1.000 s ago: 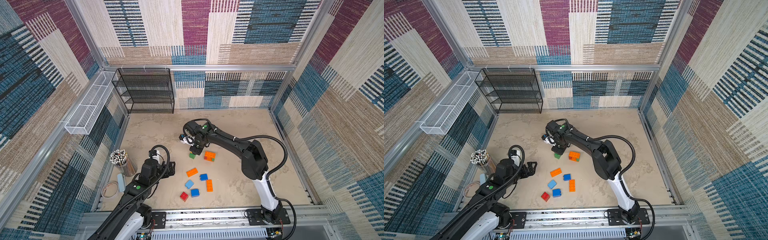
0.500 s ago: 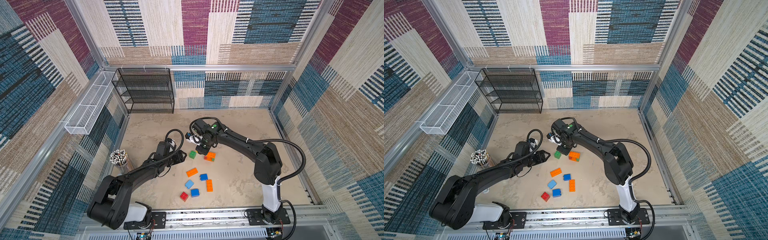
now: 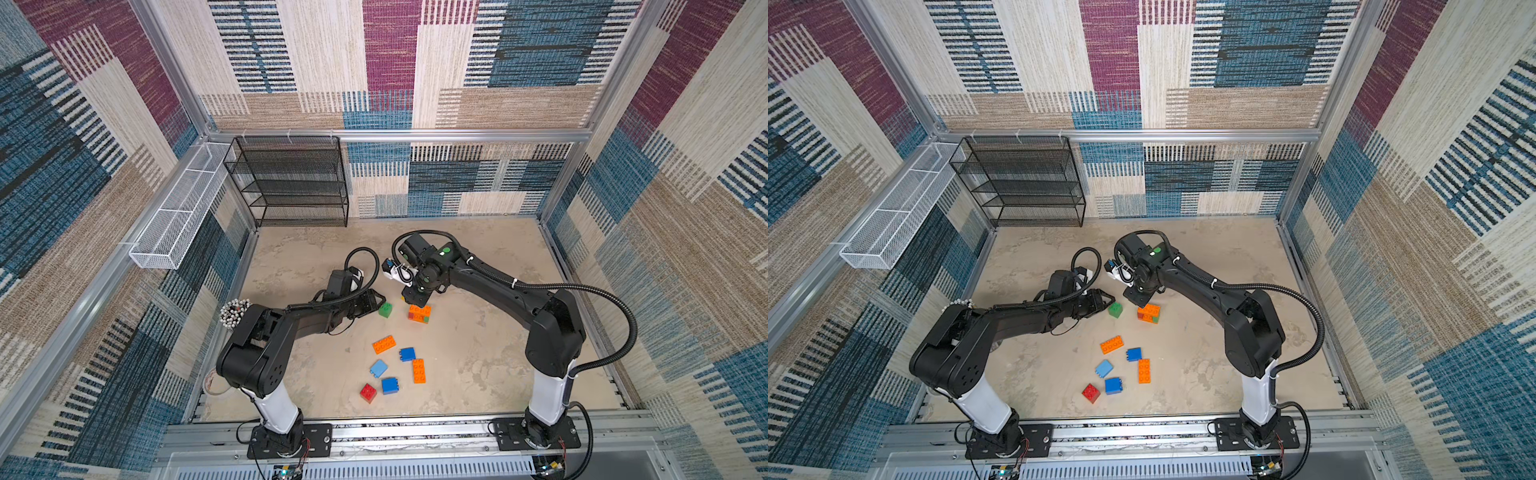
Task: Assemble the letter p with lego
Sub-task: Adjust the lego brick at the center of the board.
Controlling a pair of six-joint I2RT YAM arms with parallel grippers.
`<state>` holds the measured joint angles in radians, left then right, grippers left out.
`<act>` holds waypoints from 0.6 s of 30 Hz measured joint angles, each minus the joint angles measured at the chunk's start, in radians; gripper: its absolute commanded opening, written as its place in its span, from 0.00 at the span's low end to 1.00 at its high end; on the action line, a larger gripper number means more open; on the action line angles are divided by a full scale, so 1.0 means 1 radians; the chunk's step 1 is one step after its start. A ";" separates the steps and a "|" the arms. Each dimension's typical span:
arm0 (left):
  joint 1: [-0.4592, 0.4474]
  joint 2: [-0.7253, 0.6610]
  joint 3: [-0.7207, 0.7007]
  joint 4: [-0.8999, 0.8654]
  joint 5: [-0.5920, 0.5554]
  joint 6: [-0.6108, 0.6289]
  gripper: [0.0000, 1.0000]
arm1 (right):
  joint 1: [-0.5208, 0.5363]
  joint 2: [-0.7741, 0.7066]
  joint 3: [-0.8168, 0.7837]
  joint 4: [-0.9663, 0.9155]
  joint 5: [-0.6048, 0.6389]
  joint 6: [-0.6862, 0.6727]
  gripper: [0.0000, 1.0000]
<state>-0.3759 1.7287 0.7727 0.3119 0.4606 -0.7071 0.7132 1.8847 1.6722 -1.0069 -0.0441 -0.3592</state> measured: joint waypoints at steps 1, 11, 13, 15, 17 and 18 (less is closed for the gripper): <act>-0.005 0.008 0.004 0.002 0.008 0.000 0.45 | -0.002 -0.002 -0.004 0.001 0.000 0.000 0.17; -0.071 0.032 0.008 0.010 0.016 -0.008 0.39 | -0.016 -0.005 -0.023 0.021 0.000 -0.001 0.17; -0.085 0.032 0.007 0.017 0.016 -0.019 0.39 | -0.020 -0.005 -0.023 0.023 0.000 -0.001 0.18; -0.095 0.032 0.001 0.029 0.014 -0.035 0.39 | -0.022 -0.005 -0.023 0.023 0.000 -0.001 0.17; -0.098 0.028 -0.007 0.036 0.012 -0.051 0.38 | -0.024 -0.005 -0.023 0.023 -0.001 -0.001 0.17; -0.100 0.023 -0.012 0.040 0.011 -0.054 0.39 | -0.024 -0.005 -0.023 0.023 -0.002 -0.001 0.17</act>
<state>-0.4763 1.7512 0.7609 0.3519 0.4721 -0.7609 0.6895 1.8801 1.6489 -0.9844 -0.0460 -0.3599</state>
